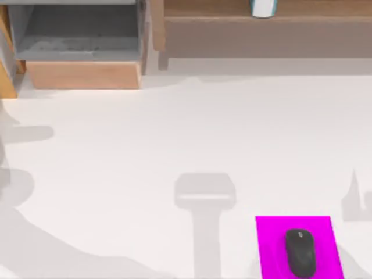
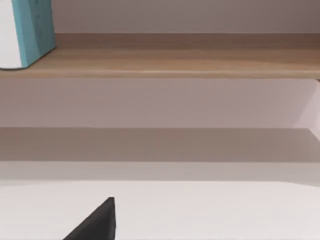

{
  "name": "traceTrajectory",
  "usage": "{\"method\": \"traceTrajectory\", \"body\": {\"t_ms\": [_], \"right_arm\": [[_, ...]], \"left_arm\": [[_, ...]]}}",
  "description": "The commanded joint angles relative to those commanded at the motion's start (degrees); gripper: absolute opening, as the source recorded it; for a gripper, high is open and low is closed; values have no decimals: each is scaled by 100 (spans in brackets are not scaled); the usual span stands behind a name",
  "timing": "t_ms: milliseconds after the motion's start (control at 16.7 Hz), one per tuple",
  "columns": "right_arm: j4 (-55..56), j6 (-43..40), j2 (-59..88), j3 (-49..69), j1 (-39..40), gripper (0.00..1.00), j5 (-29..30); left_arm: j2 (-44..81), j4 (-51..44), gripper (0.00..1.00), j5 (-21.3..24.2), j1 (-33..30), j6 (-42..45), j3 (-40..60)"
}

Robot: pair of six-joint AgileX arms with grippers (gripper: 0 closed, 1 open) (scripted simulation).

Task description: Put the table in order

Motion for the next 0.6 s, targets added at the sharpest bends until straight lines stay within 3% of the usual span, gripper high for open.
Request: {"method": "traceTrajectory", "body": {"t_ms": [240,600], "right_arm": [[0,0,0,0,0,100,0],[0,0,0,0,0,100,0]], "left_arm": [[103,-117,0,-53,8,4,190],[628,-727,0,-292,-265,-3,1356]]}}
